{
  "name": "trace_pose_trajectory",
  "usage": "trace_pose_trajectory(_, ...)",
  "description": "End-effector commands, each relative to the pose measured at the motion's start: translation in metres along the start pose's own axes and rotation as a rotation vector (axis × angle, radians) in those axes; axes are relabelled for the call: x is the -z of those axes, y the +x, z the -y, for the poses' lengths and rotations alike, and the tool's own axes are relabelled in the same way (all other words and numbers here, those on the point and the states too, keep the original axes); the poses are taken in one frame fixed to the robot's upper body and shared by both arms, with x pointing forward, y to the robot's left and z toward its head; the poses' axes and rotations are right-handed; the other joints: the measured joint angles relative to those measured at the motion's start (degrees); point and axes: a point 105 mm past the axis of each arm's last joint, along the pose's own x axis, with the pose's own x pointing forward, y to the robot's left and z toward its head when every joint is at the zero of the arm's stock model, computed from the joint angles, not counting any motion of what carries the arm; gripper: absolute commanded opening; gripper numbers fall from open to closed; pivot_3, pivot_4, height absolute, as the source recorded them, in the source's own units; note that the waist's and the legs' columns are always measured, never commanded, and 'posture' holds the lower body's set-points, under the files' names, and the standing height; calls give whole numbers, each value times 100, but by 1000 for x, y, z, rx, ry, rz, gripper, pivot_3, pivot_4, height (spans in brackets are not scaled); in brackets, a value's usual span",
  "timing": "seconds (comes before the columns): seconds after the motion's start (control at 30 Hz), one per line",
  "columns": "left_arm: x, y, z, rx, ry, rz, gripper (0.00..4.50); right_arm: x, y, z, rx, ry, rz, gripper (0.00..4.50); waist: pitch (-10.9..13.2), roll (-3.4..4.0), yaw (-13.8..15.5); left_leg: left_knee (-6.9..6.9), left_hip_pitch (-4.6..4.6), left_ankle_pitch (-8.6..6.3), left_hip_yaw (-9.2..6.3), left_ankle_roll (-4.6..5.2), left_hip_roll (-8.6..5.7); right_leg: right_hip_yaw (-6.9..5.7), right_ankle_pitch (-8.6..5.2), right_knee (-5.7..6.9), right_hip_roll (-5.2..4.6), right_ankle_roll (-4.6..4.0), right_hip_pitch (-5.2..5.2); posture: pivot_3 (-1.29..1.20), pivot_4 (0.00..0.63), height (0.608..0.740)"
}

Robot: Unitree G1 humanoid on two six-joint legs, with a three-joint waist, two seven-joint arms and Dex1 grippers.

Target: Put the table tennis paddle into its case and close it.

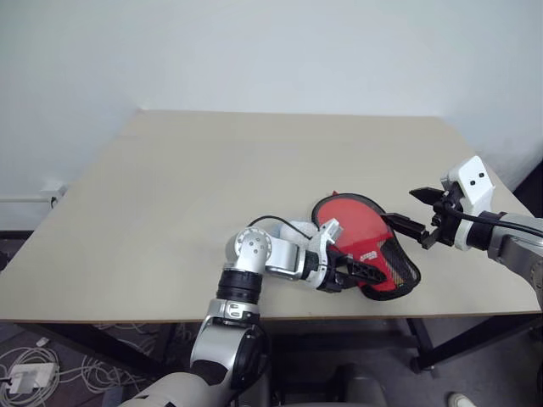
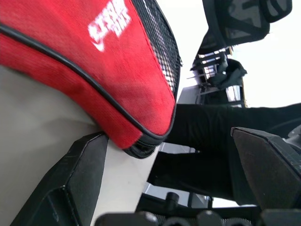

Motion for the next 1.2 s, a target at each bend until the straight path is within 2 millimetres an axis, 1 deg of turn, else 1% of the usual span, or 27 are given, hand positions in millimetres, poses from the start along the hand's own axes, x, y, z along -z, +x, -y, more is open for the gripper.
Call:
trace_pose_trajectory(0.03, 5, 15, 20, 58, 30, -67, 4473, -11, -3, -1, 7, -30, 41, 4500, 0, 0, -1, 0, 0, 0, 0, 0, 0, 0, 0, 0, 0, 0, 0, 0, 0, 654)
trace_pose_trajectory(0.33, 6, 15, 10, 17, 1, -56, 4473, -11, -3, -2, 10, -27, 37, 4500, 0, 0, 0, -1, 0, 0, 0, 0, 0, 2, 0, -1, -1, 0, 0, 0, 0, 654)
trace_pose_trajectory(0.57, -11, 22, 3, 4, -62, 65, 4473, -11, -2, -2, 8, -27, 36, 4500, 0, 0, -7, -1, 5, 0, 1, 0, 3, 2, 0, -1, 0, 0, 2, 0, 0, 654)
trace_pose_trajectory(0.77, -15, 28, -4, -28, -104, 115, 4473, -14, 1, -3, 1, -30, 39, 4500, -1, 0, -13, -2, 8, 5, 6, -9, 9, 1, 2, -6, -4, 3, 4, 0, 0, 654)
trace_pose_trajectory(0.9, -14, 33, -6, -42, -122, 128, 4473, -15, 4, -3, -4, -32, 42, 4500, -2, 1, -14, -16, 10, 9, 7, -14, 10, -2, 17, -35, -3, 19, 5, 0, 0, 654)
trace_pose_trajectory(1.0, -16, 34, -9, -66, -128, 140, 4473, -16, 5, -4, -12, -36, 44, 4500, -4, -2, -19, -70, 20, 25, 18, -43, 8, -7, 47, -98, 3, 24, 11, 0, 0, 654)
trace_pose_trajectory(1.1, -18, 34, -13, -89, -135, 144, 4473, -17, 6, -4, -21, -42, 41, 4500, -4, -4, -21, -74, 45, 27, 31, -46, 9, -3, 47, -105, 2, 25, 29, 0, 0, 654)
trace_pose_trajectory(1.17, -17, 33, -18, -114, -141, 136, 4117, -17, 7, -5, -31, -48, 39, 4500, -4, -4, -22, -77, 53, 27, 35, -46, 9, 0, 47, -110, 2, 25, 35, 0, 0, 654)
trace_pose_trajectory(1.2, -16, 33, -19, -125, -141, 130, 3866, -17, 7, -5, -38, -52, 38, 4500, -4, -4, -23, -82, 56, 27, 36, -46, 9, 0, 48, -114, 2, 25, 36, 0, 0, 654)
